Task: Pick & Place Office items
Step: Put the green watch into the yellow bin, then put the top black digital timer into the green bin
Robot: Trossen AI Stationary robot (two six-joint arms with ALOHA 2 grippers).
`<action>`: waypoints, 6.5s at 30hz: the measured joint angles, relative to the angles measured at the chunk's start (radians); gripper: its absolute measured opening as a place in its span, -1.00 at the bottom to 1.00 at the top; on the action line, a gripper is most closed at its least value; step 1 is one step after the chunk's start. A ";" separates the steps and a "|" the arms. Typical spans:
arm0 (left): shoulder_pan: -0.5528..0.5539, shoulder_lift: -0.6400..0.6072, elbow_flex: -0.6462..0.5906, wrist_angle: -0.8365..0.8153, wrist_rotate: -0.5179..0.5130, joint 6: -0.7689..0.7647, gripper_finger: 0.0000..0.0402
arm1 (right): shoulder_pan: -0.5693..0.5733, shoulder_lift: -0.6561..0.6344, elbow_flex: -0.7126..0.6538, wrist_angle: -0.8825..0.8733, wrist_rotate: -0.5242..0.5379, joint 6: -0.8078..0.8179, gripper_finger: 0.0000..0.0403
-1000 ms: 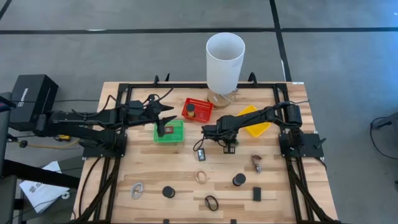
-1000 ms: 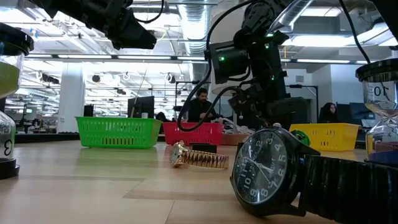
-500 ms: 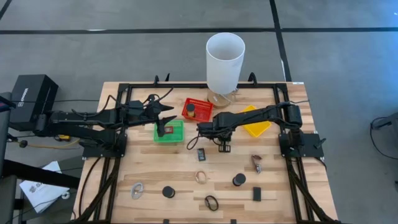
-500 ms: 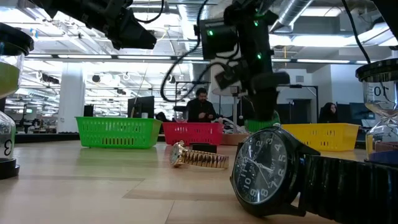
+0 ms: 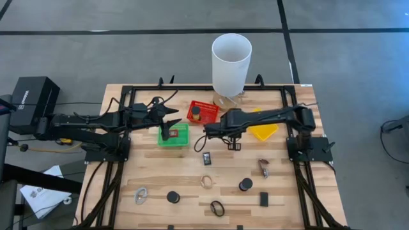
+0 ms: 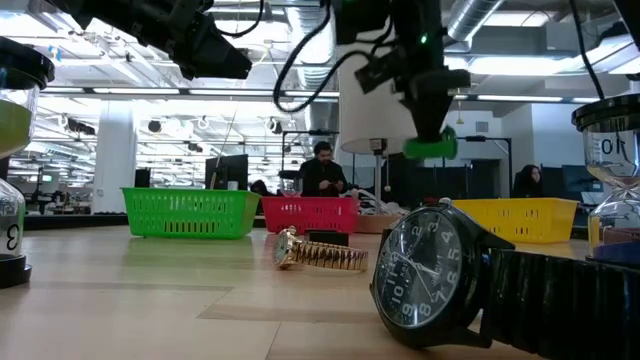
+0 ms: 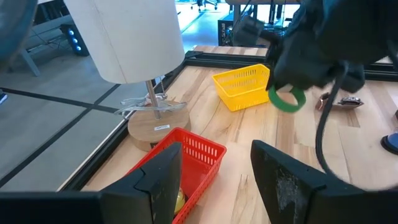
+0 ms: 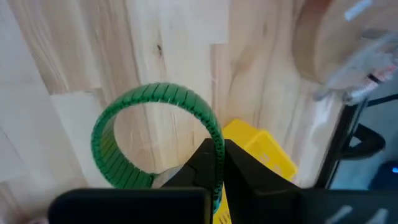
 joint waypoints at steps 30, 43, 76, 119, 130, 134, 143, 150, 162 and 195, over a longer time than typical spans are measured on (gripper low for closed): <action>0.000 0.000 0.000 0.015 0.000 -0.002 -0.08 | -0.340 -0.557 -0.759 0.443 0.000 0.127 -0.95; 0.000 0.000 0.000 0.016 0.000 -0.003 -0.08 | -0.449 -0.414 -0.789 0.468 0.000 0.099 -0.86; 0.000 0.000 0.000 0.019 0.000 -0.003 -0.08 | -0.255 -0.424 -0.511 0.287 0.000 0.133 -0.54; -0.120 0.264 0.000 0.374 0.318 0.084 -0.08 | -0.012 -1.017 -1.129 1.269 -0.078 -0.165 -0.54; -0.194 0.433 0.105 0.373 0.319 0.353 -0.08 | -0.012 -0.985 -1.128 1.282 -0.079 -0.199 -0.54; -0.249 0.497 0.157 0.376 0.327 0.443 -0.08 | -0.012 -0.984 -1.128 1.284 -0.079 -0.207 -0.54; -0.262 0.642 0.366 0.194 0.324 0.446 -0.03 | -0.012 -0.984 -1.128 1.287 -0.079 -0.208 -0.54; -0.257 0.732 0.542 -0.107 0.319 0.475 0.05 | -0.012 -0.984 -1.128 1.290 -0.079 -0.208 -0.54; -0.252 0.917 0.543 -0.235 0.301 0.702 0.40 | -0.011 -0.984 -1.128 1.294 -0.079 -0.208 -0.54; -0.128 1.062 0.576 -0.309 0.483 0.857 0.61 | -0.012 -0.984 -1.128 1.313 -0.079 -0.208 -0.54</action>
